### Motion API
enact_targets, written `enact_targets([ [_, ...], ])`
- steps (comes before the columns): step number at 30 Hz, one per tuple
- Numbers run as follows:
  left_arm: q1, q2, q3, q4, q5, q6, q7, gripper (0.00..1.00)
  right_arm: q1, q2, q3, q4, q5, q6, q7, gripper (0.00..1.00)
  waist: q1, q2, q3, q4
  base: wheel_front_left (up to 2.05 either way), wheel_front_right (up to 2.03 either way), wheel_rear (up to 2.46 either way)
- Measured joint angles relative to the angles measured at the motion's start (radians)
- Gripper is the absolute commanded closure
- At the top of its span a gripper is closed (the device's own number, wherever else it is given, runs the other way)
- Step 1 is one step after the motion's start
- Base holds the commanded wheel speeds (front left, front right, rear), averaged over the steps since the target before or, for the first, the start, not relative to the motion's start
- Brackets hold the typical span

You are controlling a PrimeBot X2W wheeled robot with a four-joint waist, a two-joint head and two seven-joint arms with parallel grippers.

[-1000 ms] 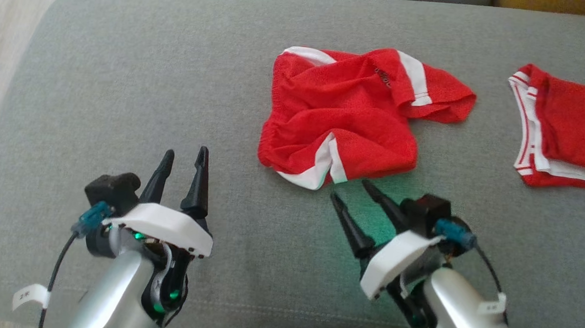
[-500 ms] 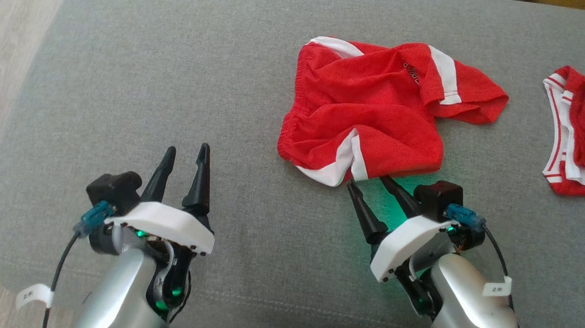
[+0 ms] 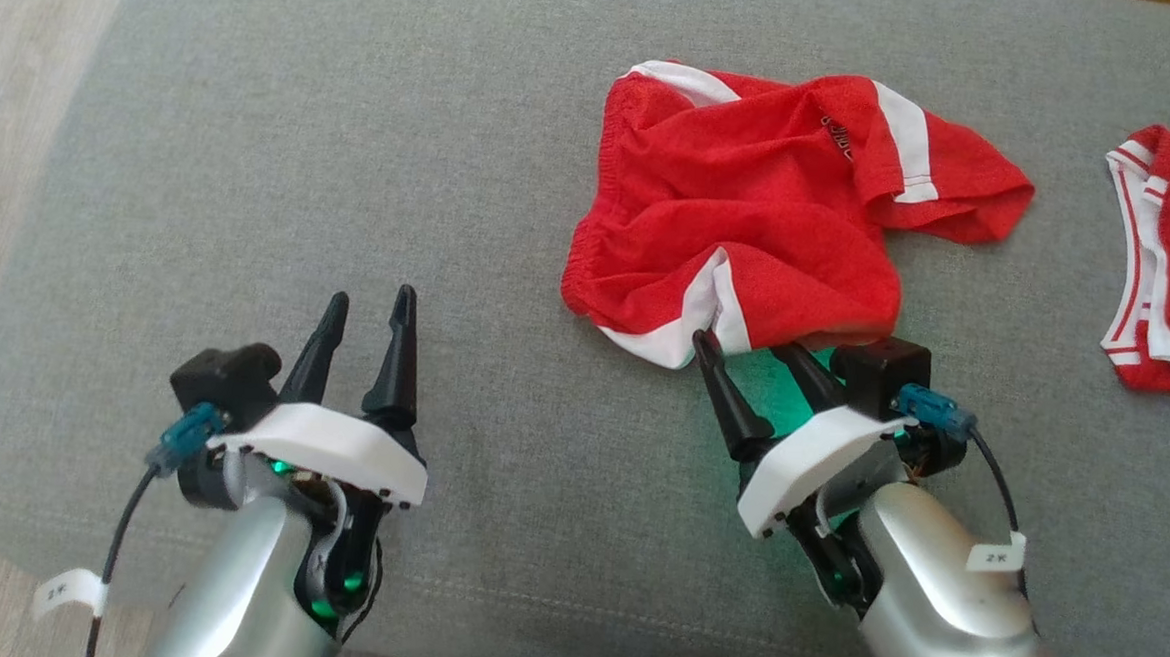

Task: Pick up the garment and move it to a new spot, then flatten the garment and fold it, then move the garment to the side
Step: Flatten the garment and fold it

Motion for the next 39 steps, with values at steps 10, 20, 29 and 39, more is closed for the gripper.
enact_targets([
  [10, 0.0, -0.017, 0.024, 0.019, 0.026, -0.018, 0.0, 0.0, -0.002, 0.001, -0.021, 0.039, 0.005, 0.0, -0.024, 1.0, 0.0, 0.0, -0.006, -0.016, 0.0, 0.0, 0.0],
  [20, 0.001, -0.023, 0.045, 0.033, 0.045, -0.028, 0.0, 0.0, -0.005, -0.04, -0.101, 0.023, -0.146, 0.0, -0.023, 1.0, 0.0, 0.0, -0.037, -0.054, 0.0, 0.0, 0.0],
  [29, 0.012, -0.028, 0.047, 0.041, 0.051, -0.037, 0.0, 0.0, 0.04, -0.168, -0.231, -0.168, -0.21, 0.0, 0.094, 1.0, 0.0, 0.0, -0.054, -0.123, 0.0, 0.0, 0.0],
  [39, 0.011, -0.032, 0.046, 0.054, 0.06, -0.045, 0.0, 0.0, 0.082, -0.217, -0.281, -0.312, -0.283, 0.0, 0.159, 1.0, 0.0, 0.0, -0.045, -0.165, 0.0, 0.0, 0.0],
])
